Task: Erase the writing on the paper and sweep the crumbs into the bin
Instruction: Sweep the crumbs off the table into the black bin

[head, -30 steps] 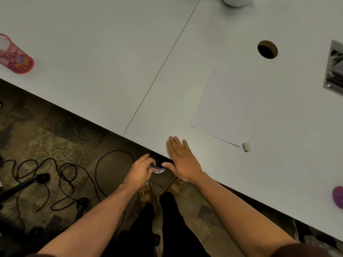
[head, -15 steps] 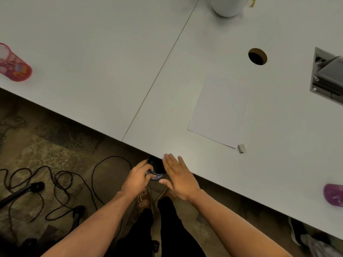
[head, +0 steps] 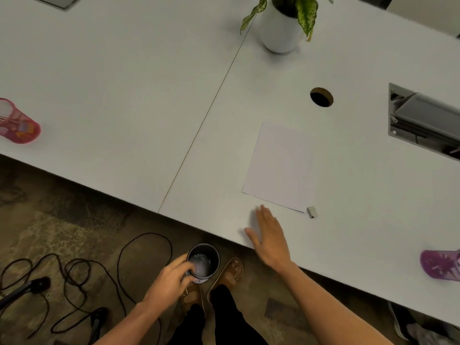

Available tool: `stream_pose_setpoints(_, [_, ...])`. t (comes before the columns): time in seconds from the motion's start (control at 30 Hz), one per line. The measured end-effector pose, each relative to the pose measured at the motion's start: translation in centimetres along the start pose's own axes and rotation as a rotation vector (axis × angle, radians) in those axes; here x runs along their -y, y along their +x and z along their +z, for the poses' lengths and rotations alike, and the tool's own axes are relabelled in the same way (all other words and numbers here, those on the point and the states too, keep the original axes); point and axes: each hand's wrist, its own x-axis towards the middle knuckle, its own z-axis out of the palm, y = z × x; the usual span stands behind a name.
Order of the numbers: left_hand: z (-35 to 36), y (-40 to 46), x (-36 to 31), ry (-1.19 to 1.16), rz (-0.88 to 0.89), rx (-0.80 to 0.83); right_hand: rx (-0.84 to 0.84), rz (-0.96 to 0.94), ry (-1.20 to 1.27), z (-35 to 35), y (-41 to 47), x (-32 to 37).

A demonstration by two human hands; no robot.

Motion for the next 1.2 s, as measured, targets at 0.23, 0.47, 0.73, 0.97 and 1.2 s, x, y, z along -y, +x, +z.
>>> stream_pose_setpoints(0.23, [-1.0,-1.2,-2.8,-0.059,0.113,0.014,0.067,0.136,-0.175,-2.0,2.3,-3.2])
stream_pose_setpoints(0.47, [-3.7,0.1,-7.2,-0.061,0.224,-0.097,0.161,0.112,-0.238,-1.8,1.8,-3.9])
stream_pose_setpoints(0.73, [-6.5,5.2,-11.5,-0.042,0.193,-0.274,0.157,0.056,-0.23,-0.8,-1.8,-2.7])
stream_pose_setpoints(0.97, [-7.8,11.1,-12.5,0.051,0.048,-0.378,0.293,0.146,-0.128,-0.1,-3.6,-2.1])
stream_pose_setpoints(1.2, [-9.1,15.5,-13.3,0.101,0.018,-0.443,0.296,0.063,-0.116,-0.3,-4.5,-3.6])
